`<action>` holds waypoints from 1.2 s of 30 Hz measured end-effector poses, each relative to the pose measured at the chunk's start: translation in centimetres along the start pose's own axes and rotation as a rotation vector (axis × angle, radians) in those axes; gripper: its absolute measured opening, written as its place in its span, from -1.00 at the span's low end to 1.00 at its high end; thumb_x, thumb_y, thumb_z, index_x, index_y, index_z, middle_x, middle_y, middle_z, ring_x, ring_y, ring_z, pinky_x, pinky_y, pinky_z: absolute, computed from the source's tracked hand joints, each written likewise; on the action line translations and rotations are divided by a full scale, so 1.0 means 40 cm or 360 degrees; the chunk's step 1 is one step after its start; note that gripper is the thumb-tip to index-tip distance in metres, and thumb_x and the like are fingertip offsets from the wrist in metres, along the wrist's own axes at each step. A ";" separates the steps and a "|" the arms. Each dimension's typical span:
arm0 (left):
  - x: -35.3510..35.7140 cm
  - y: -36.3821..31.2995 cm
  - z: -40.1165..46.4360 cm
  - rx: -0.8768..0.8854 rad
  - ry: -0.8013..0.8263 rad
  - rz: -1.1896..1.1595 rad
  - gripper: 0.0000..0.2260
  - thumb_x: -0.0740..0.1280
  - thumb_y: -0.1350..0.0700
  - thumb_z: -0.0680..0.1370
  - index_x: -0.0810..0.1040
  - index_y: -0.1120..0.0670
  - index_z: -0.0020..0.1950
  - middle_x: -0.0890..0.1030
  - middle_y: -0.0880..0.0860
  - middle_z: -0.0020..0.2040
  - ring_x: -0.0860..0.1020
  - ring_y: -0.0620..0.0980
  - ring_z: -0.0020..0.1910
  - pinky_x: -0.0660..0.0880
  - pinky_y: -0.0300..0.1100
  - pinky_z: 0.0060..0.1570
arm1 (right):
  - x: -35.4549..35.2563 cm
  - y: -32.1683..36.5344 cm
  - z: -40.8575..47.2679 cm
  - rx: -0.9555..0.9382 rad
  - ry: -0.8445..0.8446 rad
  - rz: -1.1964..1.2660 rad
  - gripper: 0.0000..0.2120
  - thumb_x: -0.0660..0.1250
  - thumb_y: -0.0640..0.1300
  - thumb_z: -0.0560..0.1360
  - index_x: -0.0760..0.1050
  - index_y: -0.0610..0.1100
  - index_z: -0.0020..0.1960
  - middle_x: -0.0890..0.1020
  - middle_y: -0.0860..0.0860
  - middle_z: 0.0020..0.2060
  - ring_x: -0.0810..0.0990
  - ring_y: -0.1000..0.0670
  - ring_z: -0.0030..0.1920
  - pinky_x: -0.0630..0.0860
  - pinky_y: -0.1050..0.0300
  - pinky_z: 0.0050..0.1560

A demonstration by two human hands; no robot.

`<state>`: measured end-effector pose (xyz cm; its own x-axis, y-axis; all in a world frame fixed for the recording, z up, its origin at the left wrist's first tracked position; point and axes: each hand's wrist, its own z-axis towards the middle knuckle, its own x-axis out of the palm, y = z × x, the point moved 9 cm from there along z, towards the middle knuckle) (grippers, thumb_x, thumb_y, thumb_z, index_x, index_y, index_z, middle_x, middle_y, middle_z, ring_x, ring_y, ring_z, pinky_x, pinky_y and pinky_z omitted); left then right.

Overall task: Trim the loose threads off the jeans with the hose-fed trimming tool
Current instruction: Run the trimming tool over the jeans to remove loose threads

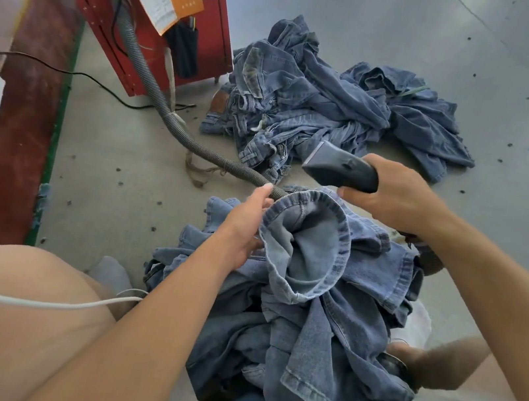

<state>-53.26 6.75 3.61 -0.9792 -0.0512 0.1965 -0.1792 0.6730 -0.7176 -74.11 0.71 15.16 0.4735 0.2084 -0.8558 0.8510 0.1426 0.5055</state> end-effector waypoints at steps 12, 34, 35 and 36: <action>0.102 -0.004 -0.240 0.0823 0.0911 0.2819 -0.39 0.49 -0.49 0.24 0.55 -0.31 0.22 0.37 -0.31 0.19 0.23 -0.03 0.19 0.23 -0.10 0.17 | -0.016 0.013 -0.040 -0.0136 0.0197 0.0062 -0.78 0.53 0.11 0.48 0.50 0.17 0.01 0.60 0.15 -0.23 0.57 0.18 -0.25 0.40 0.16 -0.22; 0.071 -0.179 -0.324 0.2443 -0.0561 0.1730 -0.79 0.43 0.34 0.58 0.55 0.23 -0.25 0.55 0.11 -0.20 0.52 0.05 -0.26 0.55 -0.11 -0.21 | -0.017 0.058 -0.118 -0.0319 0.0607 0.0019 -0.75 0.56 0.09 0.44 0.56 0.22 0.04 0.65 0.23 -0.18 0.61 0.17 -0.18 0.50 0.13 -0.20; 0.071 -0.178 -0.324 0.2464 -0.0569 0.1739 -0.78 0.42 0.34 0.59 0.55 0.24 -0.25 0.56 0.11 -0.19 0.52 0.05 -0.25 0.55 -0.09 -0.22 | -0.030 0.056 -0.114 -0.0305 0.0568 0.0061 -0.75 0.57 0.09 0.44 0.56 0.21 0.04 0.66 0.20 -0.20 0.63 0.13 -0.21 0.58 0.07 -0.23; 0.073 -0.176 -0.325 0.2492 -0.0561 0.1753 -0.77 0.41 0.33 0.61 0.55 0.25 -0.25 0.56 0.12 -0.19 0.52 0.06 -0.25 0.55 -0.08 -0.23 | -0.047 0.050 -0.110 -0.0281 0.0528 0.0125 -0.76 0.57 0.09 0.45 0.56 0.21 0.03 0.66 0.16 -0.23 0.65 0.09 -0.25 0.65 -0.01 -0.25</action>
<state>-53.61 11.45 17.92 -0.6410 -0.3896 -0.6613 0.7098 -0.6286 -0.3177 -74.30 4.85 18.27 0.4116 0.5230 -0.7463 0.7492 0.2721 0.6039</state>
